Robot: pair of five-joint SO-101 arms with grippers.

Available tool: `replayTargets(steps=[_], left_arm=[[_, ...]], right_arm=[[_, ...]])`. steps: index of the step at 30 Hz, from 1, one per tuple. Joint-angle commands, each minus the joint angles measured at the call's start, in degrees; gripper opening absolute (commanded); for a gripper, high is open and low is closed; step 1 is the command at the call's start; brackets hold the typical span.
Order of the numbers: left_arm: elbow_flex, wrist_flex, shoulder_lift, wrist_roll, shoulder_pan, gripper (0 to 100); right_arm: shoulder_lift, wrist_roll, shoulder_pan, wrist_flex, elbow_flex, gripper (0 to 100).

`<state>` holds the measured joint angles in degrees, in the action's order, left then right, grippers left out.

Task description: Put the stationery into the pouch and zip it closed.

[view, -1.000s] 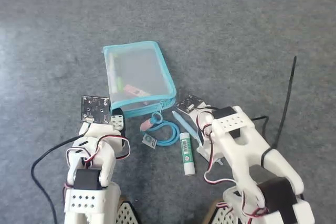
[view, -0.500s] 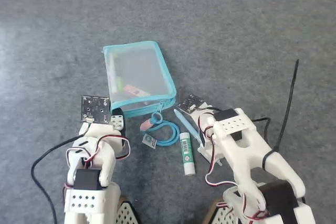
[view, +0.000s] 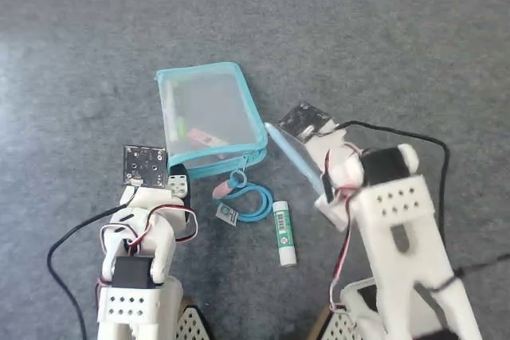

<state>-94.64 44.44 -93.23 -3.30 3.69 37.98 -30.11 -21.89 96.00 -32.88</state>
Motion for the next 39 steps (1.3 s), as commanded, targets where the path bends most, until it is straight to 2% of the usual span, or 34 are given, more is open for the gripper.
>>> replayTargets(steps=[1, 7, 14, 27, 32, 39], left_arm=[[0.5, -1.6, -0.7, 0.6, -0.4, 1], [0.5, -1.5, -0.7, 0.6, -0.4, 1], [0.5, -1.4, -0.7, 0.6, -0.4, 1], [0.4, -1.3, -0.7, 0.6, -0.4, 1], [0.0, -1.6, -0.7, 0.6, -0.4, 1], [0.1, -1.7, -0.7, 0.6, -0.4, 1]], right_arm=[[3.5, -0.7, -8.3, 5.8, 3.8, 0.8], [3.4, 2.5, -13.8, 6.0, 3.6, 0.8], [-5.9, 3.0, -13.6, 6.0, 4.8, 0.8], [-32.7, 10.5, -13.3, 6.5, 26.3, 0.8], [-35.3, 14.2, -13.1, 6.6, 28.5, 0.8], [-35.8, 14.2, -11.6, 6.6, 32.9, 0.7]])
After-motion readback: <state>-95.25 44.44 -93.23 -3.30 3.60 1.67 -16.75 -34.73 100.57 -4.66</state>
